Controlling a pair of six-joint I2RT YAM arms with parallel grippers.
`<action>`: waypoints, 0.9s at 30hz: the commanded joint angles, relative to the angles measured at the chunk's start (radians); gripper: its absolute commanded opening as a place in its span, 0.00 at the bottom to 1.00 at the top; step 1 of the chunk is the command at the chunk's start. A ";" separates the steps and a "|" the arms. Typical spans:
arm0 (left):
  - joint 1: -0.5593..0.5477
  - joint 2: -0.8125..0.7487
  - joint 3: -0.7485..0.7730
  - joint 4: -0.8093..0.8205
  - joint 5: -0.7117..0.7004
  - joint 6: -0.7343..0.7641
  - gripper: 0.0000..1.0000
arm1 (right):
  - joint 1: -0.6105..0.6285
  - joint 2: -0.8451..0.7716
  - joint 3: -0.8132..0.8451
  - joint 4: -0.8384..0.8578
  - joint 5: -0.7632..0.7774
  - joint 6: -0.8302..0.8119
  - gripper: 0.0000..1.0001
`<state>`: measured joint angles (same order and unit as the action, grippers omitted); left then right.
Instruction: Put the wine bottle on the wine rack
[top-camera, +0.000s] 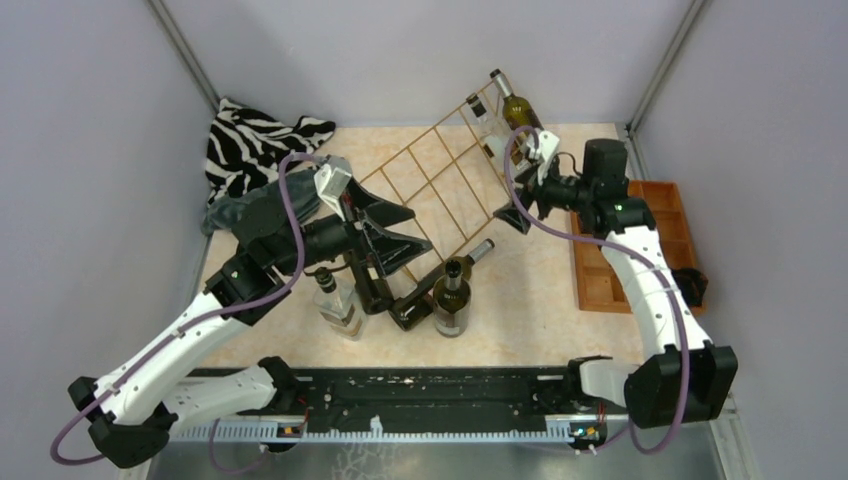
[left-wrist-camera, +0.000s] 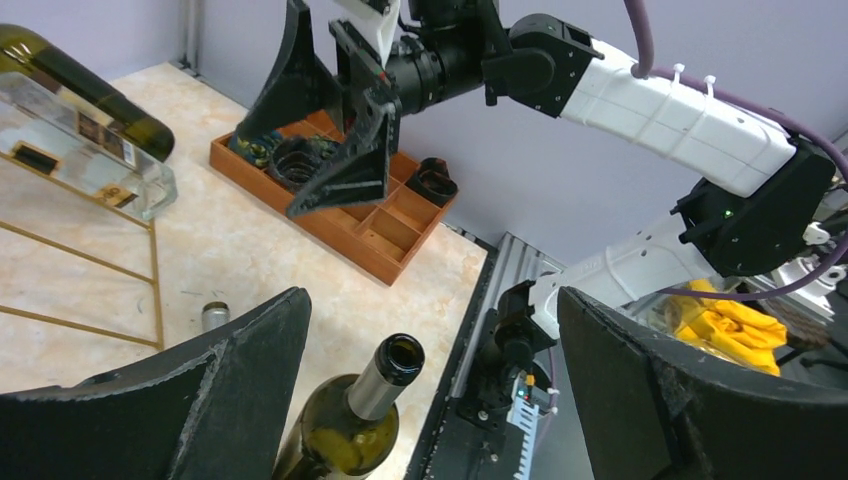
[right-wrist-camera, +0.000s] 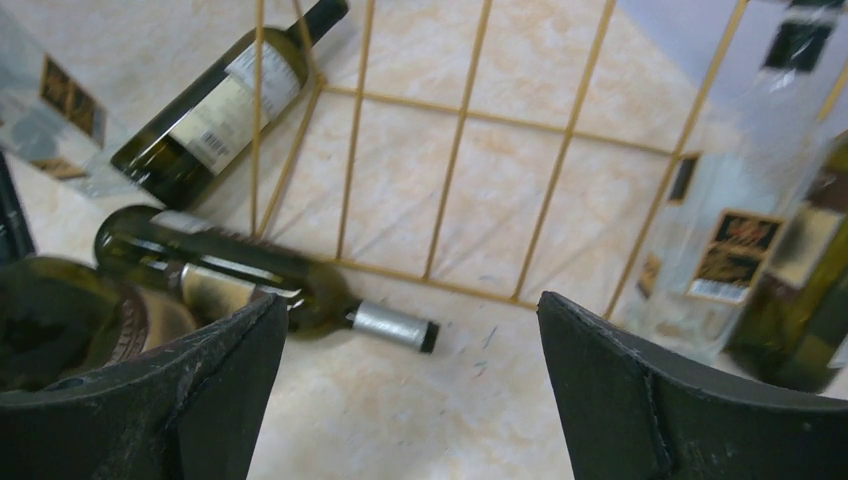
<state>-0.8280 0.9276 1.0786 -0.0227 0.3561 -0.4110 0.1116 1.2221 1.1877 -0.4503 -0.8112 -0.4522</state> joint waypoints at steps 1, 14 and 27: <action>0.000 0.040 0.053 -0.073 0.056 -0.052 0.99 | -0.008 -0.096 -0.082 -0.085 -0.083 -0.058 0.94; -0.324 0.320 0.469 -0.626 -0.518 0.153 0.97 | -0.068 -0.188 -0.331 -0.006 -0.172 -0.068 0.95; -0.411 0.542 0.656 -0.860 -0.691 0.150 0.97 | -0.108 -0.194 -0.456 0.113 -0.204 -0.030 0.95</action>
<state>-1.2339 1.4479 1.6909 -0.8005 -0.2882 -0.2741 0.0090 1.0603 0.7422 -0.4210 -0.9707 -0.4854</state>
